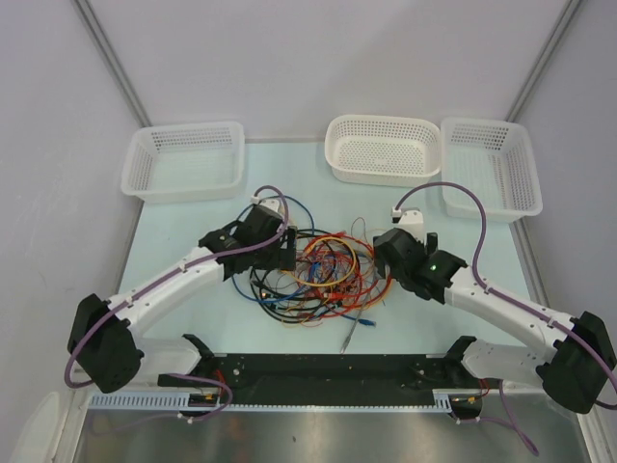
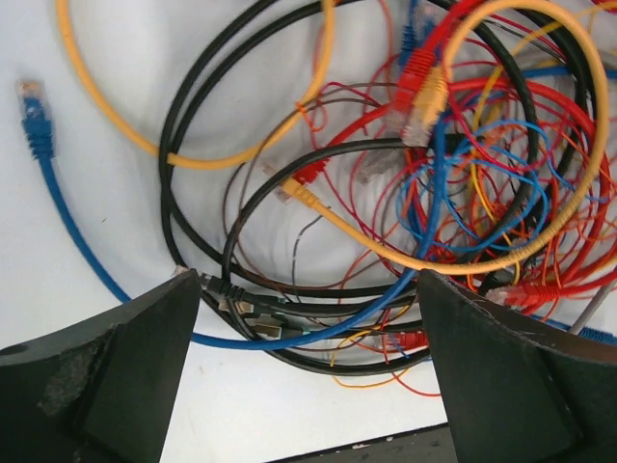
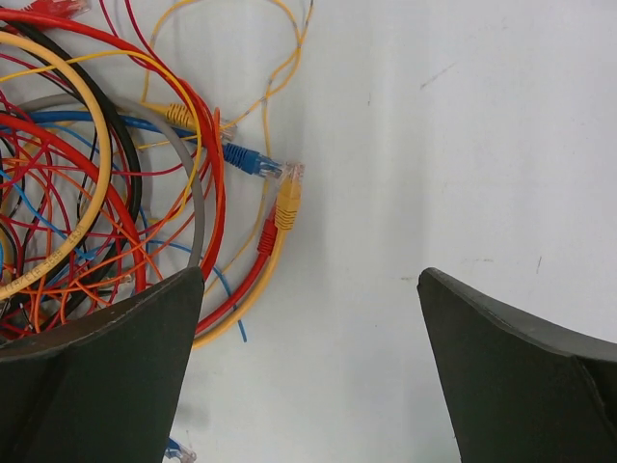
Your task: Untangle the cables
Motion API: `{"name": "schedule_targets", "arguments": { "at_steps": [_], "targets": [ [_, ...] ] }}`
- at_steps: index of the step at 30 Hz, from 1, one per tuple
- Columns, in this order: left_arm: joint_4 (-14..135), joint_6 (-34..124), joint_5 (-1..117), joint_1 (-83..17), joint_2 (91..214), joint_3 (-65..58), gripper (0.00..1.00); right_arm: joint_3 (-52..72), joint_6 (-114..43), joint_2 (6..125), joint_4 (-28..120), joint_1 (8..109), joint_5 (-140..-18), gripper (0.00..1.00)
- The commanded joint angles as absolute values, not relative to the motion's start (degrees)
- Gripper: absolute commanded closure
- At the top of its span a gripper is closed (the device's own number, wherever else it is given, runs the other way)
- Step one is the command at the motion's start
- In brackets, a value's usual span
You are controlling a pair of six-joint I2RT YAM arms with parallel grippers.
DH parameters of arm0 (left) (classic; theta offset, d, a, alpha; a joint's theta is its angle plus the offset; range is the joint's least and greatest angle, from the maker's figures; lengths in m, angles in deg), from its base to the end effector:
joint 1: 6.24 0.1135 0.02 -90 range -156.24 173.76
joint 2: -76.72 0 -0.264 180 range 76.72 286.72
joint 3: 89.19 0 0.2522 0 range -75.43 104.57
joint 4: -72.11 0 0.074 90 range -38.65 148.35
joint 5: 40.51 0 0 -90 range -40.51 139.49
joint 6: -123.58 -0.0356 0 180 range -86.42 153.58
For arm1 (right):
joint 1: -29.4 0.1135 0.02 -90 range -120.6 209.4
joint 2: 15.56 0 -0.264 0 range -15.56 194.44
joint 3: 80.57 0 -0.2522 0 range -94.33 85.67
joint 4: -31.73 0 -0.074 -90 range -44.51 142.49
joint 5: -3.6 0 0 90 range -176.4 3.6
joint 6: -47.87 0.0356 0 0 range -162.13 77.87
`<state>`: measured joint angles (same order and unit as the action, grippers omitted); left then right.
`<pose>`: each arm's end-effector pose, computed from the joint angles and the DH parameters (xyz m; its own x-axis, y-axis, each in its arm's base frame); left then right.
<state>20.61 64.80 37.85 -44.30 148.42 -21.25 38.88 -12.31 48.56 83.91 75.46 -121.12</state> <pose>0.2019 -0.1490 0.2581 -0.8194 -0.0032 -0.5733 0.1036 0.9827 -0.1536 0.1635 0.1405 0.2500 -0.6813 -0.1180 -0.7224 -0.0353 0.9911 -0.1286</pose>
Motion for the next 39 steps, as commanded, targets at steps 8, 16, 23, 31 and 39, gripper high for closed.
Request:
{"name": "schedule_targets", "arguments": {
  "at_steps": [8, 16, 23, 31, 39],
  "targets": [
    [21.9, 49.8, 27.3, -65.8, 160.7, -11.7, 0.03, 36.6, -12.4, 48.0, 82.7, 75.9, -121.8, 0.00],
    [23.0, 47.9, 28.9, -66.1, 170.2, -8.9, 0.05, 36.6, -11.5, 45.5, 83.7, 75.8, -120.5, 0.00],
    [23.7, 46.6, 30.5, -65.6, 176.9, -6.5, 0.43, 36.6, -10.9, 44.4, 84.7, 75.8, -120.3, 0.00],
    [23.9, 47.6, 26.9, -65.4, 169.5, -6.8, 1.00, 36.6, -10.5, 41.3, 84.5, 75.9, -119.7, 0.00],
    [24.0, 43.9, 26.7, -65.4, 151.0, -1.5, 1.00, 36.6, -12.3, 34.7, 80.3, 76.7, -119.3, 0.00]
  ]
}}
